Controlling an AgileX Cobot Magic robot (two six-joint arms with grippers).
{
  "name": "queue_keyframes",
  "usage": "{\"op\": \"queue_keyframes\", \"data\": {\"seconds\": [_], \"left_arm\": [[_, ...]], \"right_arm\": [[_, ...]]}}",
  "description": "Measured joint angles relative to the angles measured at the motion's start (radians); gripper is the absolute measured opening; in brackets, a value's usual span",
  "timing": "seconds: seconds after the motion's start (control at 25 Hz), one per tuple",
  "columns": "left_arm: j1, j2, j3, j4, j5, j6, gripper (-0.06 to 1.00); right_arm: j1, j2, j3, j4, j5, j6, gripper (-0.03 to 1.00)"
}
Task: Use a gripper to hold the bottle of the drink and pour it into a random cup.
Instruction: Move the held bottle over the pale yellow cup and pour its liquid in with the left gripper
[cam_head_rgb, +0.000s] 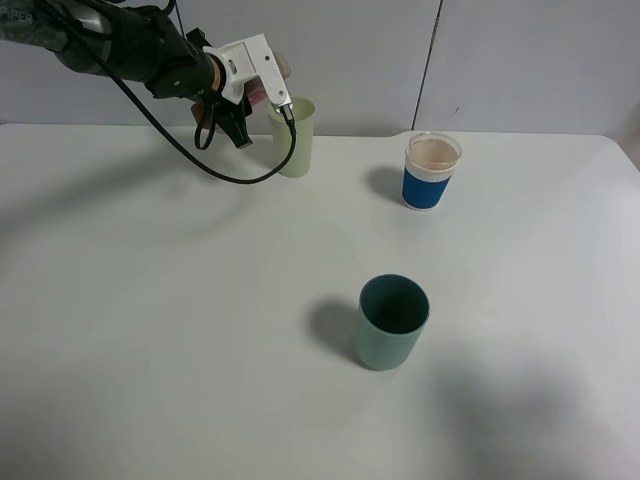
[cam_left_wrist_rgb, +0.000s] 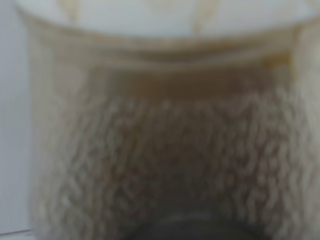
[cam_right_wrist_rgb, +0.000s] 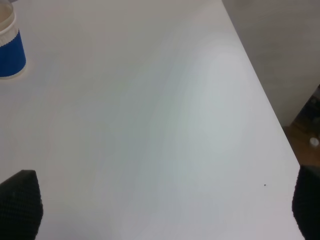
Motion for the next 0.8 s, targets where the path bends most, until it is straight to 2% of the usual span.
{"op": "queue_keyframes", "data": {"seconds": [0.8], "left_arm": [[0.000,0.001,0.000,0.176,0.025,0.000,0.35]], "right_arm": [[0.000,0.000,0.000,0.000,0.000,0.000,1.00]]}}
